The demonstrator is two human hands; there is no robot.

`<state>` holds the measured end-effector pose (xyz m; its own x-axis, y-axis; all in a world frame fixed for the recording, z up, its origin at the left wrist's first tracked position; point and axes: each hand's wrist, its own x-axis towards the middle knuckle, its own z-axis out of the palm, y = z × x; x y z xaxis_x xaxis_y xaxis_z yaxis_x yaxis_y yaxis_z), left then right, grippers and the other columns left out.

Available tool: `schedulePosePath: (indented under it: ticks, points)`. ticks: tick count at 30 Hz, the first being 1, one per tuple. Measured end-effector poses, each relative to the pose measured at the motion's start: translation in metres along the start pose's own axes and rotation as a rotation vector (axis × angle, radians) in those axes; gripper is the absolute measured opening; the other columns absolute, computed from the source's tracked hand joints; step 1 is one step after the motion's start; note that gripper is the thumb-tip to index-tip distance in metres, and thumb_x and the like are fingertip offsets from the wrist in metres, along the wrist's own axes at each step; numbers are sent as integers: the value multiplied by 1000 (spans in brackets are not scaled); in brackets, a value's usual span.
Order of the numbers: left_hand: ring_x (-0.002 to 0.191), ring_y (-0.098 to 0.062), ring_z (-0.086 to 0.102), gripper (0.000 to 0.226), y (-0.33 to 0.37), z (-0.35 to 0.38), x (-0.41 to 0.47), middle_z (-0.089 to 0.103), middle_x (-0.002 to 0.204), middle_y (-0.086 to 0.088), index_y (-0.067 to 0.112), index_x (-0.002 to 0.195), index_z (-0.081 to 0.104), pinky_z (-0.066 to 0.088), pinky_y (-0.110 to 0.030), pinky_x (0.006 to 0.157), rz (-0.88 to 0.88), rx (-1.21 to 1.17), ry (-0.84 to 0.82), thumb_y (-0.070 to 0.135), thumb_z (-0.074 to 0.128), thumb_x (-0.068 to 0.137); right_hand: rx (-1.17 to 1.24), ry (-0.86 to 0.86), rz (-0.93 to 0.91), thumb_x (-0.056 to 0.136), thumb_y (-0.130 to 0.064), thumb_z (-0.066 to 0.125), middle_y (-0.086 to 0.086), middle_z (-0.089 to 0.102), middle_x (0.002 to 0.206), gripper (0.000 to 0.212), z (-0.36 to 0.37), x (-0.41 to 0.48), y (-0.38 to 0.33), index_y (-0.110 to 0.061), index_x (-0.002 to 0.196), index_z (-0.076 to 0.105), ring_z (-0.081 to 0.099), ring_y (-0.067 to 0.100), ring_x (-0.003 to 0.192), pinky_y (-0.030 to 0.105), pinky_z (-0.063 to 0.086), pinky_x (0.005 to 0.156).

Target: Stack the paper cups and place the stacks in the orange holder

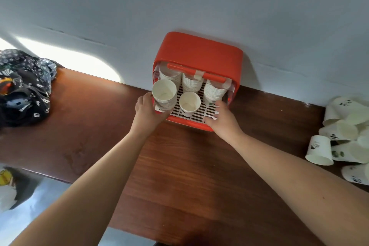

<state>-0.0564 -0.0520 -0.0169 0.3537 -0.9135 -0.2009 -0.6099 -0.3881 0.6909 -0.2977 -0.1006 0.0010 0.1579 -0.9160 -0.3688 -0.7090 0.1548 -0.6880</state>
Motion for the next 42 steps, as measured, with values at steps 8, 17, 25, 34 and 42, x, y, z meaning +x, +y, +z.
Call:
schedulePosePath:
  ticks: [8, 17, 25, 34, 42]
  points:
    - [118, -34, 52, 48, 56, 16, -75, 54, 121, -12, 10, 120, 50, 47, -48, 98, -170, 88, -190, 34, 60, 80, -147, 110, 65, 93, -38, 62, 7, 44, 150, 62, -80, -67, 30, -17, 147, 38, 49, 24, 133, 38, 45, 107]
    - [114, -28, 54, 43, 194, 114, -176, 55, 125, -12, 10, 124, 55, 41, -34, 93, 81, 136, -261, 32, 65, 89, -227, 173, 107, 93, -41, 58, 8, 46, 141, 60, -219, -197, 172, -12, 143, 43, 50, 23, 124, 34, 42, 97]
    - [100, -14, 49, 40, 319, 234, -253, 54, 125, -4, 15, 126, 56, 39, -26, 84, 279, 185, -354, 35, 63, 93, -195, 338, 180, 92, -38, 62, 11, 44, 140, 61, -347, -279, 294, -8, 141, 44, 49, 25, 125, 34, 41, 98]
    - [99, -17, 49, 45, 379, 304, -246, 53, 122, -6, 11, 125, 54, 35, -27, 78, 328, 221, -417, 29, 69, 87, -126, 313, 227, 87, -43, 66, 11, 46, 133, 65, -371, -273, 344, -10, 138, 43, 55, 25, 114, 37, 48, 93]
    - [104, -15, 47, 60, 391, 374, -202, 49, 129, -5, 11, 127, 50, 39, -30, 82, 318, 218, -462, 31, 79, 78, 23, 271, 326, 79, -46, 75, 9, 50, 125, 71, -331, -216, 370, -5, 130, 46, 54, 25, 115, 35, 47, 92]
